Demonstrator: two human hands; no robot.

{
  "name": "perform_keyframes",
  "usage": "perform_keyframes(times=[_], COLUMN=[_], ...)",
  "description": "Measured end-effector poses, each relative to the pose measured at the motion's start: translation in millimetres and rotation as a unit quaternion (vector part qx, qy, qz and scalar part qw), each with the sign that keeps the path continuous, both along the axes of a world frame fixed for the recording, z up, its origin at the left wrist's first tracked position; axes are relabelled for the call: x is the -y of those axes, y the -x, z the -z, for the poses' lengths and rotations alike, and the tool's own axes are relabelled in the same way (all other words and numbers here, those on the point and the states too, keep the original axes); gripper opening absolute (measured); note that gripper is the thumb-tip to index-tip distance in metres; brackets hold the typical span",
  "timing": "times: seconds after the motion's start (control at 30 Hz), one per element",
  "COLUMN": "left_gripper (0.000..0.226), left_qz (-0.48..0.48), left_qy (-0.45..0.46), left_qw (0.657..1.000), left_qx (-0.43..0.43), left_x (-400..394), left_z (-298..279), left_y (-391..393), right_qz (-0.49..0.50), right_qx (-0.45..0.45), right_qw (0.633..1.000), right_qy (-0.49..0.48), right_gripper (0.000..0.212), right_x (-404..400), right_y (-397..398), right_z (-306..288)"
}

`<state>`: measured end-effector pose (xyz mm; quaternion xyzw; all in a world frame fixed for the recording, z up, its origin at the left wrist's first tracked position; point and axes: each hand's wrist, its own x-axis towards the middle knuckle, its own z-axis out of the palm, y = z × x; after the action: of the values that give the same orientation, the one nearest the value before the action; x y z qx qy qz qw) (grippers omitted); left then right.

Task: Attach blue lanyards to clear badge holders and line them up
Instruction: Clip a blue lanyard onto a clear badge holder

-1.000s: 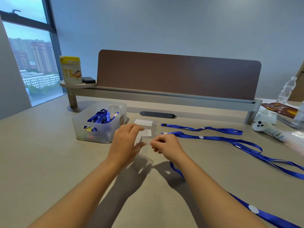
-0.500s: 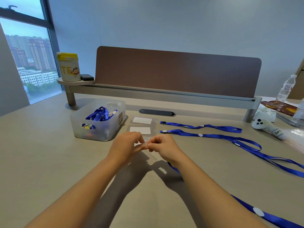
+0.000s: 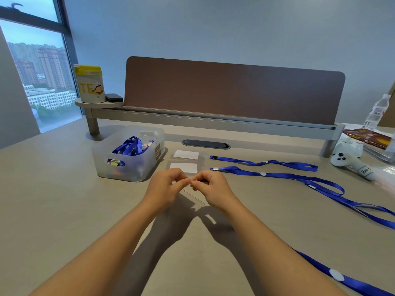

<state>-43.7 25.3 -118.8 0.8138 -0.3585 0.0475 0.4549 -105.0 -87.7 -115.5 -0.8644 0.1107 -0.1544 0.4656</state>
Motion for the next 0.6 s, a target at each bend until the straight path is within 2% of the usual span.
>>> perform_keyframes(times=[0.3, 0.43, 0.53, 0.6], left_gripper=[0.012, 0.003, 0.033, 0.038], left_qz=[0.022, 0.038, 0.031, 0.004], left_qy=[0.065, 0.072, 0.013, -0.018], left_qw=[0.992, 0.988, 0.996, 0.999], left_qx=[-0.110, -0.130, -0.087, -0.045], left_x=[-2, -5, -6, -5], left_z=[5, 4, 7, 10], left_y=[-11, -10, -10, -9], right_qz=[-0.011, -0.021, -0.035, -0.038], right_qx=[0.006, -0.011, -0.027, -0.035], right_qw=[1.000, 0.998, 0.990, 0.984], right_qy=[0.010, -0.062, -0.137, -0.170], right_gripper=[0.021, 0.020, 0.018, 0.022], right_x=[-1, 4, 9, 11], right_y=[-3, -5, -4, -4], right_z=[2, -5, -9, -10])
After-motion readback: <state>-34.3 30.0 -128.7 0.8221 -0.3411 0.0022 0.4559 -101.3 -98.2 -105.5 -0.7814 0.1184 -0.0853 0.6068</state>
